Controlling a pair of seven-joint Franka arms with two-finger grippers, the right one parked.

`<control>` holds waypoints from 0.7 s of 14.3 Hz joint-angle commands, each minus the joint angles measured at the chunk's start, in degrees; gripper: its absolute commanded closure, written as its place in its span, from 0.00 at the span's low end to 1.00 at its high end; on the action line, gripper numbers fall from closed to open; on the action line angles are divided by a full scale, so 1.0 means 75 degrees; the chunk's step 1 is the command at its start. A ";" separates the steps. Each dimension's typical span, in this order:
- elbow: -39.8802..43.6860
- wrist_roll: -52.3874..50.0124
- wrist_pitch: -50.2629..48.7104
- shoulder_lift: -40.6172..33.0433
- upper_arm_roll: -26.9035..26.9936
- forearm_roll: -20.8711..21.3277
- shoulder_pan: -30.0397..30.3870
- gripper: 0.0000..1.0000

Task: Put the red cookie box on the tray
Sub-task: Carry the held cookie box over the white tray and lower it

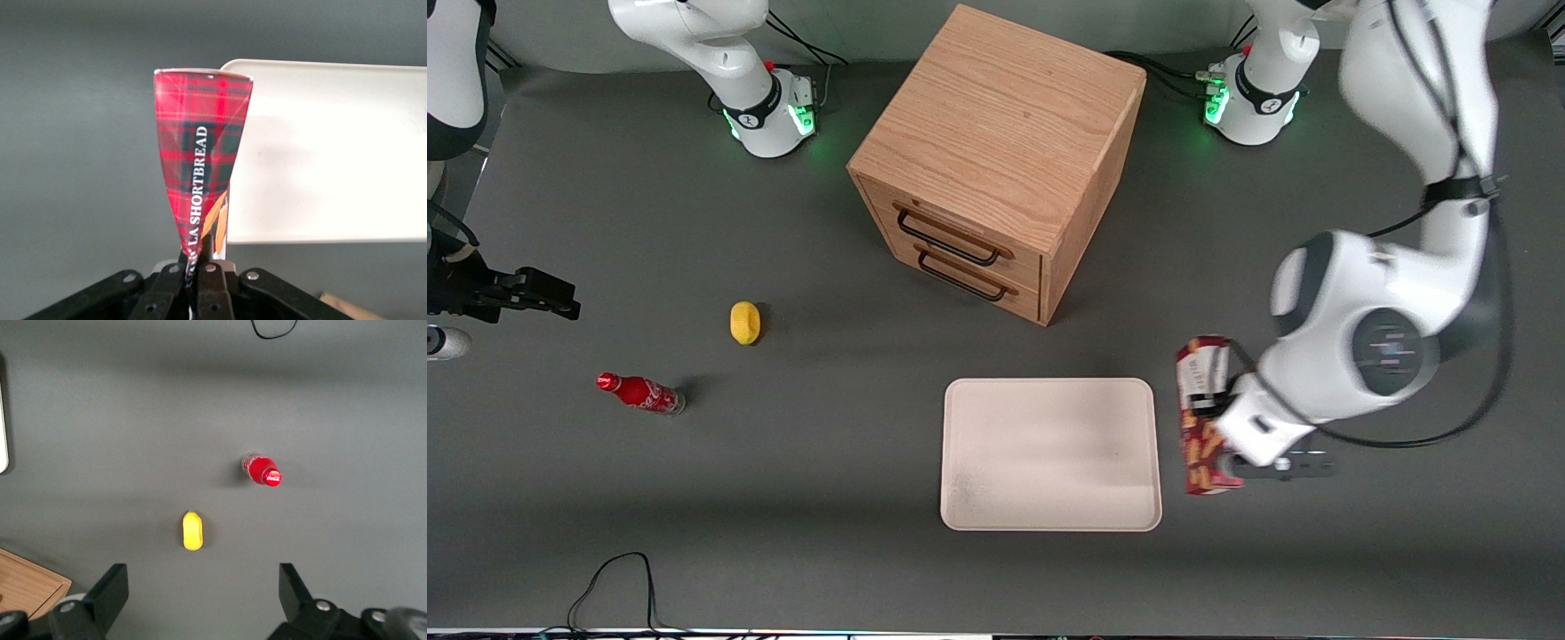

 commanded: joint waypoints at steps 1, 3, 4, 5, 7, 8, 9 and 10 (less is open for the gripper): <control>0.0155 -0.1191 0.0771 0.0703 -0.0391 0.0938 -0.0154 1.00; -0.0031 -0.1263 0.1451 0.1044 -0.0404 0.0964 -0.0166 1.00; -0.0044 -0.1264 0.1629 0.1196 -0.0404 0.0964 -0.0178 1.00; -0.0044 -0.1275 0.1653 0.1302 -0.0404 0.0953 -0.0190 1.00; -0.0044 -0.1264 0.1654 0.1396 -0.0404 0.0941 -0.0178 1.00; -0.0056 -0.1217 0.1654 0.1385 -0.0404 0.0953 -0.0178 0.59; -0.0056 -0.1112 0.1665 0.1350 -0.0404 0.1034 -0.0178 0.05; -0.0056 -0.1100 0.1665 0.1303 -0.0427 0.1070 -0.0167 0.00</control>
